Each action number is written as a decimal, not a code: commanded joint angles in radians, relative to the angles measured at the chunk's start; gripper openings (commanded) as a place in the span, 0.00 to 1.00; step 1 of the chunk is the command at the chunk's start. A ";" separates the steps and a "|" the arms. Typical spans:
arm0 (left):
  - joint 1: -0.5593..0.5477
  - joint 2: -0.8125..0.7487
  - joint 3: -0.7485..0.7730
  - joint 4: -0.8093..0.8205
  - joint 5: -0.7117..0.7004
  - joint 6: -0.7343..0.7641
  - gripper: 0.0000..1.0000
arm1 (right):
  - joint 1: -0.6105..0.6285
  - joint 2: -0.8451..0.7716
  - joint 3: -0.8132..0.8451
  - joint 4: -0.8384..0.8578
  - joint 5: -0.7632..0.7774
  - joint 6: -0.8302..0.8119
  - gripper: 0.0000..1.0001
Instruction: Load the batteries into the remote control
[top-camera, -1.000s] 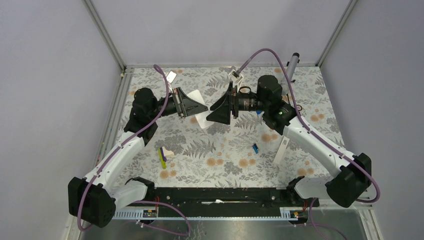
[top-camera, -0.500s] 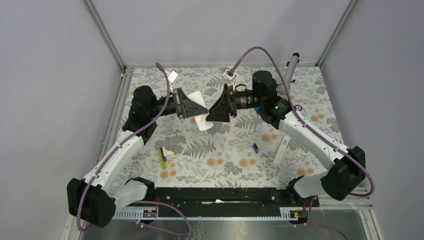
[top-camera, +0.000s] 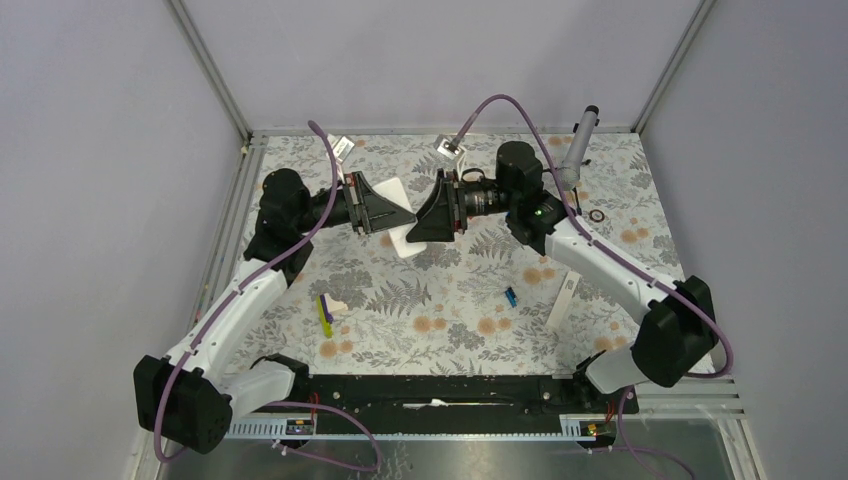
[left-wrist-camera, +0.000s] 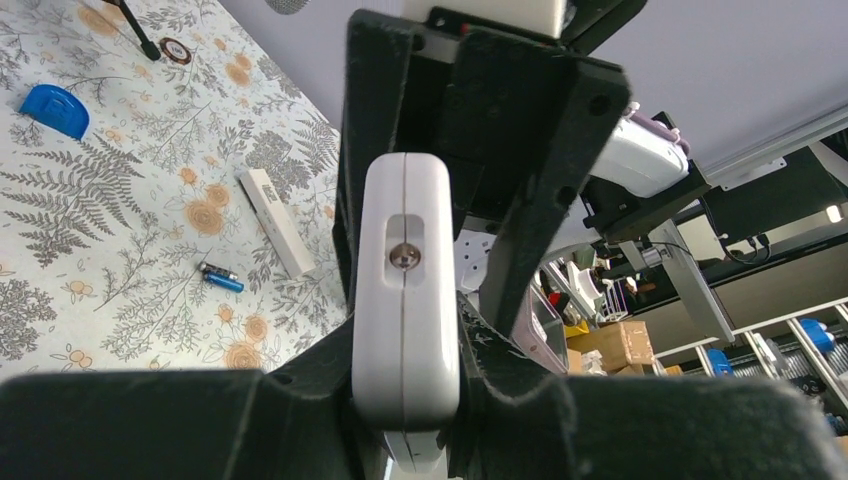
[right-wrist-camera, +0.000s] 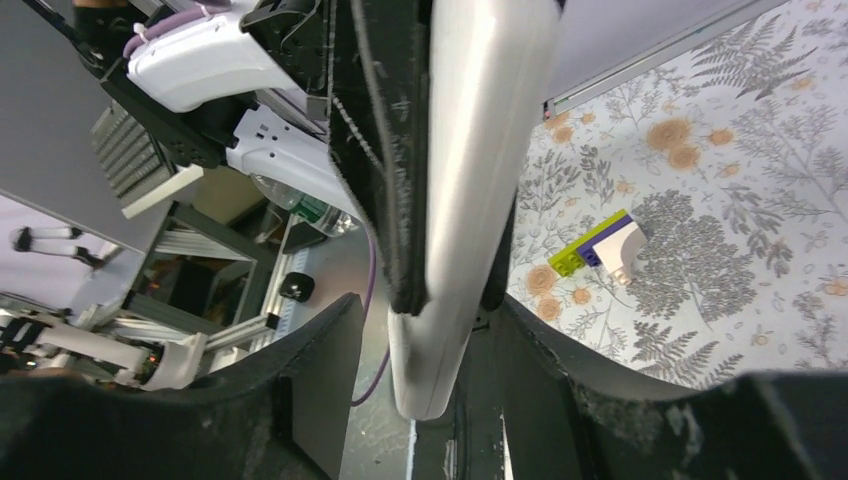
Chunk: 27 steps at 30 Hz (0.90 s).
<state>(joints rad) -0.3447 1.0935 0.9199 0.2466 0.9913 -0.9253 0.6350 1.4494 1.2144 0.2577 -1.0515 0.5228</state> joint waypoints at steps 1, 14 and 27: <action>0.000 -0.004 0.046 0.102 0.007 -0.004 0.06 | 0.012 0.037 0.002 0.131 -0.056 0.080 0.55; 0.021 -0.018 0.048 0.056 -0.070 0.035 0.46 | 0.018 0.069 0.020 0.082 -0.031 0.067 0.00; 0.118 -0.215 0.068 -0.560 -0.721 0.273 0.99 | 0.018 0.110 0.113 -0.410 0.671 -0.160 0.00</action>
<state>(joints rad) -0.2577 0.9733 0.9543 -0.1326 0.5568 -0.7315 0.6479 1.5234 1.2404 0.0708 -0.7525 0.4732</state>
